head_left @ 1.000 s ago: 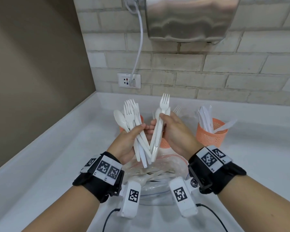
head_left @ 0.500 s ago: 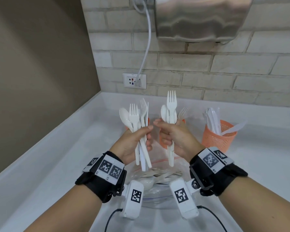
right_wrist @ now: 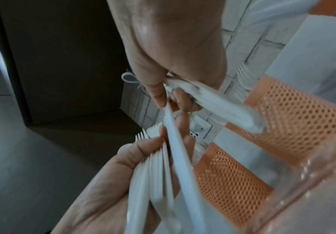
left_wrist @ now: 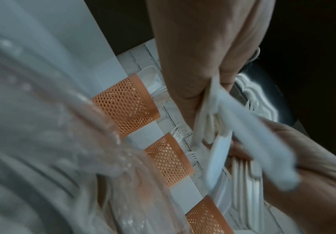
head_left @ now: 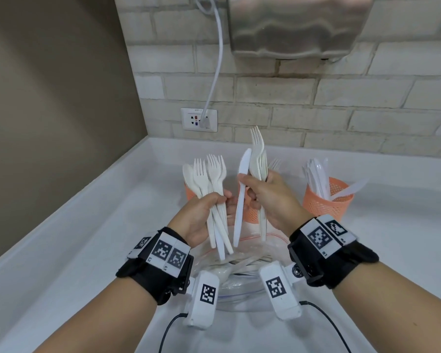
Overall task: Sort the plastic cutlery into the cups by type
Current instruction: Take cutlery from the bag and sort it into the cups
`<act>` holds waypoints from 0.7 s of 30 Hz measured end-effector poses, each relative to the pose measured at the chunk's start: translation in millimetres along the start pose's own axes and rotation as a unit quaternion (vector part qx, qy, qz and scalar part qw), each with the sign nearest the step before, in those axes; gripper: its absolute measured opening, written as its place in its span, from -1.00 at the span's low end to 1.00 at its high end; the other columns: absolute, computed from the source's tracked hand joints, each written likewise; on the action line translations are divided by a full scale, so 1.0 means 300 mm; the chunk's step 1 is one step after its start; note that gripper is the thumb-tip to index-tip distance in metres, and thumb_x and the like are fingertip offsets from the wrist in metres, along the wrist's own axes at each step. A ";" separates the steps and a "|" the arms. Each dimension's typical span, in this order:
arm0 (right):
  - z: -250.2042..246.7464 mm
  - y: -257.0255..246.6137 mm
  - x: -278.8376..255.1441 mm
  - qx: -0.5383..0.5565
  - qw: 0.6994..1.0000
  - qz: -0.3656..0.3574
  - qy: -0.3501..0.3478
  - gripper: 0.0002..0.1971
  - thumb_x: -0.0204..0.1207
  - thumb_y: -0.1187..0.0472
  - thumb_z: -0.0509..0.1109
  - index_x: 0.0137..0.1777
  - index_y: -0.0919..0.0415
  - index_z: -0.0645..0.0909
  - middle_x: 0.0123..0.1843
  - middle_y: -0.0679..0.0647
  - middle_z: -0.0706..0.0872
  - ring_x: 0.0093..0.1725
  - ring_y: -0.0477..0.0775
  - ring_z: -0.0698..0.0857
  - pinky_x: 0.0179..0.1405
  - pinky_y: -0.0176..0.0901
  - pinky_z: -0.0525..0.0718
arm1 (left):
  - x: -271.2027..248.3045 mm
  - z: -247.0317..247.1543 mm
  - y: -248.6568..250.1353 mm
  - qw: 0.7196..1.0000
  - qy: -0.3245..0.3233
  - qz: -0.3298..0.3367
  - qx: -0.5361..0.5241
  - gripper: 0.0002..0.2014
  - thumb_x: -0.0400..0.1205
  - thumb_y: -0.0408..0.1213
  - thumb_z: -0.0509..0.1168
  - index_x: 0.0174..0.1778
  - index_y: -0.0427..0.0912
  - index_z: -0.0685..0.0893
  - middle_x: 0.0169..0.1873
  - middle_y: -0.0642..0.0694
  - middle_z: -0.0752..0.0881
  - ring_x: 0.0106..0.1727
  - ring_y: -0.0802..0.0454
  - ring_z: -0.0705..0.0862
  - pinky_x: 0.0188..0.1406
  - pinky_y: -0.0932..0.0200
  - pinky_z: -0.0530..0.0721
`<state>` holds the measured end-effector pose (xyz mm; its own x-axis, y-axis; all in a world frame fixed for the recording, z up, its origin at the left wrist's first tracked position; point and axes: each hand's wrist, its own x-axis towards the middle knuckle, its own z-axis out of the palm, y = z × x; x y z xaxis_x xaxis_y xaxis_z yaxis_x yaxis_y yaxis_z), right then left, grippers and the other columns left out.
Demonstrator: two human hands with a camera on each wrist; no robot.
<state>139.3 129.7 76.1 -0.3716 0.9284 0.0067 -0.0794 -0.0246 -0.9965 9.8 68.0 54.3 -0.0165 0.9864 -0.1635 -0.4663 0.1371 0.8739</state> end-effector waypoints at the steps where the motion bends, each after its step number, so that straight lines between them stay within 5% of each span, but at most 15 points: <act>1: -0.008 -0.004 0.000 -0.019 1.000 -0.007 0.000 -0.87 0.55 0.31 0.35 -0.21 0.28 0.49 -0.55 0.07 0.39 -0.69 -0.13 0.37 -0.74 -0.34 0.35 | 0.004 -0.002 -0.001 1.000 0.016 0.006 -0.007 -0.82 0.66 -0.51 0.06 -0.13 -0.30 0.57 -0.25 -0.26 0.77 -0.23 -0.11 0.81 -0.10 -0.03 0.80; 4: -0.053 -0.045 -0.018 -0.089 0.994 -0.053 0.041 -0.91 0.55 0.27 0.37 -0.15 0.26 0.56 -0.47 0.01 0.48 -0.64 -0.19 0.46 -0.67 -0.40 0.41 | 0.017 -0.006 0.000 0.999 0.041 0.011 -0.015 -0.87 0.69 -0.39 0.13 -0.13 -0.26 0.56 -0.44 -0.11 0.65 -0.47 0.04 0.66 -0.43 0.14 0.72; 7: -0.144 -0.118 -0.039 -0.173 0.956 -0.180 0.157 -0.94 0.53 0.22 0.40 -0.13 0.18 0.58 -0.41 -0.06 0.55 -0.59 -0.34 0.54 -0.63 -0.57 0.40 | 0.030 0.001 0.000 0.998 0.055 0.006 -0.036 -0.80 0.69 -0.21 0.19 -0.21 -0.21 0.56 -0.52 -0.04 0.46 -0.58 0.10 0.43 -0.58 0.23 0.54; 11: -0.326 -0.149 -0.016 -0.228 0.886 -0.264 0.306 -0.77 0.50 0.16 0.44 -0.19 0.36 0.61 -0.32 0.14 0.58 -0.35 -0.03 0.50 -0.46 -0.26 0.41 | 0.027 0.054 -0.005 0.997 0.034 -0.005 -0.062 -0.75 0.66 -0.15 0.20 -0.31 -0.17 0.53 -0.52 -0.04 0.42 -0.59 0.09 0.40 -0.58 0.23 0.50; 15: -0.443 -0.054 0.014 -0.274 0.890 -0.168 0.325 -0.81 0.44 0.24 0.48 -0.20 0.42 0.69 -0.31 0.22 0.66 -0.28 0.10 0.60 -0.32 -0.12 0.53 | 0.027 0.099 -0.023 0.998 -0.004 0.006 -0.061 -0.84 0.68 -0.30 0.15 -0.14 -0.21 0.60 -0.49 -0.05 0.60 -0.51 0.08 0.59 -0.44 0.16 0.68; 19: -0.478 0.037 0.025 -0.399 0.887 -0.025 0.232 -0.84 0.42 0.30 0.48 -0.36 0.30 0.63 -0.30 0.25 0.66 -0.35 0.16 0.58 -0.51 -0.23 0.41 | 0.031 0.122 -0.030 0.997 -0.022 -0.003 -0.071 -0.82 0.69 -0.33 0.13 -0.01 -0.19 0.65 -0.36 -0.06 0.76 -0.32 0.07 0.77 -0.12 0.06 0.72; 21: -0.472 0.029 0.025 -0.431 0.872 -0.046 0.228 -0.90 0.43 0.27 0.47 -0.15 0.30 0.65 -0.05 0.36 0.68 -0.21 0.23 0.62 -0.36 -0.19 0.54 | 0.034 0.130 -0.030 0.997 -0.007 -0.004 -0.081 -0.84 0.69 -0.36 0.14 -0.05 -0.19 0.64 -0.38 -0.07 0.78 -0.33 0.06 0.78 -0.13 0.04 0.74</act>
<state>266.7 188.8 55.8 0.0205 0.9674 0.2524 0.7083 0.1642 -0.6866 48.4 80.4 62.7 -0.0001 0.9867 -0.1624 -0.6035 0.1294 0.7867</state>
